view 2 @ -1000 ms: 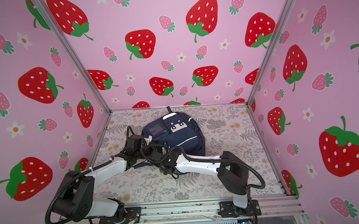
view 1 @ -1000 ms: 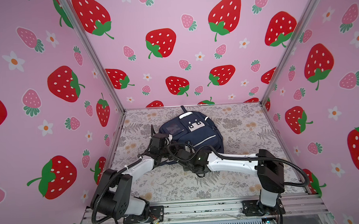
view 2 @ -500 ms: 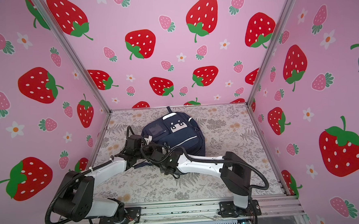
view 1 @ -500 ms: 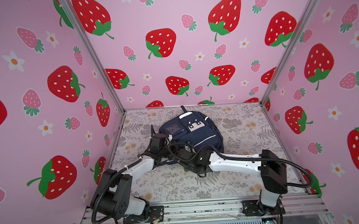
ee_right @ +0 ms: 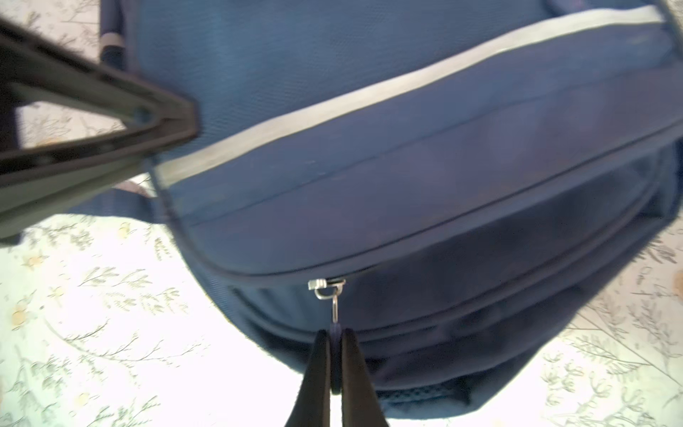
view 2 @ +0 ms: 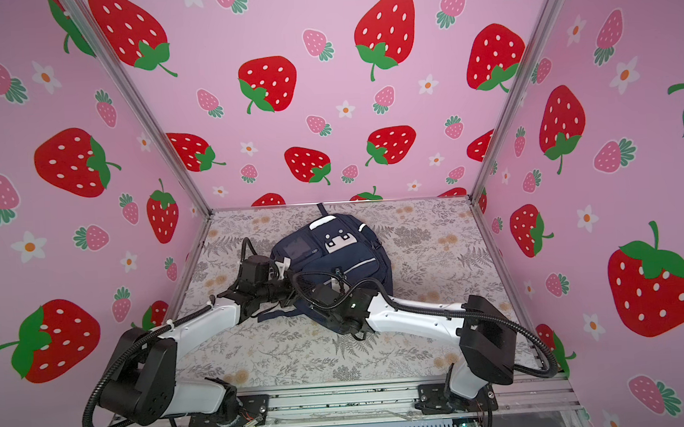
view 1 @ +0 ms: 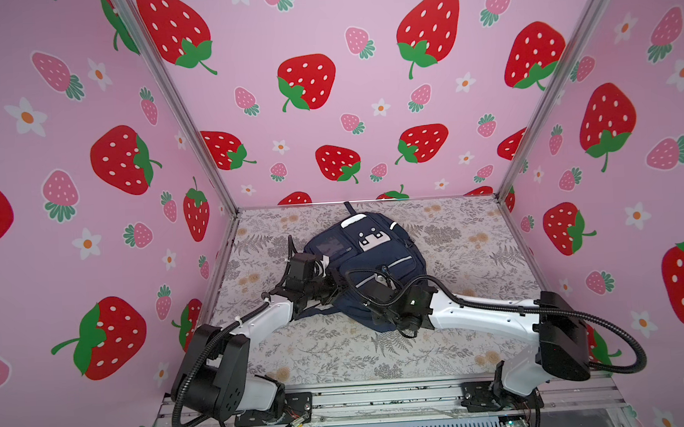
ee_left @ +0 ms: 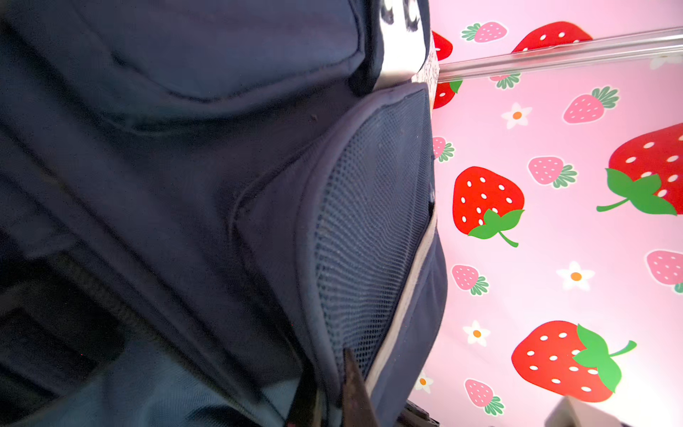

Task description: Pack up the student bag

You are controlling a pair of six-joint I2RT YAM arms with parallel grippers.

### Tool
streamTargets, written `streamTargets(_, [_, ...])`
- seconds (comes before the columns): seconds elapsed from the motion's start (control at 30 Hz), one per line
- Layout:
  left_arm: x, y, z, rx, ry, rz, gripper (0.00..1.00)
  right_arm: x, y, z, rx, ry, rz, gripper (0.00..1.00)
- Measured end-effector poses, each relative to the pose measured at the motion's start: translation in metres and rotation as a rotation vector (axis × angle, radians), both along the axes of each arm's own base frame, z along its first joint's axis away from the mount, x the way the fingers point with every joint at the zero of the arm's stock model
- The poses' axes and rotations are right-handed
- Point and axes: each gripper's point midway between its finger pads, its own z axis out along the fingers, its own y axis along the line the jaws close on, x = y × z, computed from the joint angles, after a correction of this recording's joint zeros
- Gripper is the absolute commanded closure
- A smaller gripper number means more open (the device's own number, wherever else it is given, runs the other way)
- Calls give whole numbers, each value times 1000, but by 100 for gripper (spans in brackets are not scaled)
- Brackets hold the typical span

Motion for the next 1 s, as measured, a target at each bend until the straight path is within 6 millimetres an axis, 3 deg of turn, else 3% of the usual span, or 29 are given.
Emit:
streamTargets(0.23, [2,15,0,11,16,34,100,33,-52,-4,-14,-28,-100,100])
streamTargets(0.33, [4,24,0,-3,36,53,100,38,-60,-3,-1,-48,-100,100])
streamTargets(0.47, [9,37,0,-11,53,83,100,32,-52,-3,11,-58,-35,100])
streamTargets(0.67, [22,66,-1,42,81,173,100,-2,-9,-3,-14,-80,159,100])
streamTargets(0.7, [25,74,-1,52,85,200,97,-9,2,-2,-18,-83,193,100])
streamTargets(0.8, [32,90,-3,85,90,264,68,-26,30,-1,-9,-87,267,100])
streamTargets(0.87, [35,96,2,109,79,304,58,-34,40,1,21,-77,298,100])
streamTargets(0.9, [33,97,7,121,61,314,54,-37,44,2,37,-71,310,100])
streamTargets(0.93, [31,96,15,129,37,317,42,-39,48,3,54,-65,320,100])
streamTargets(1.0, [24,94,33,126,-11,329,36,-42,52,3,75,-53,333,100])
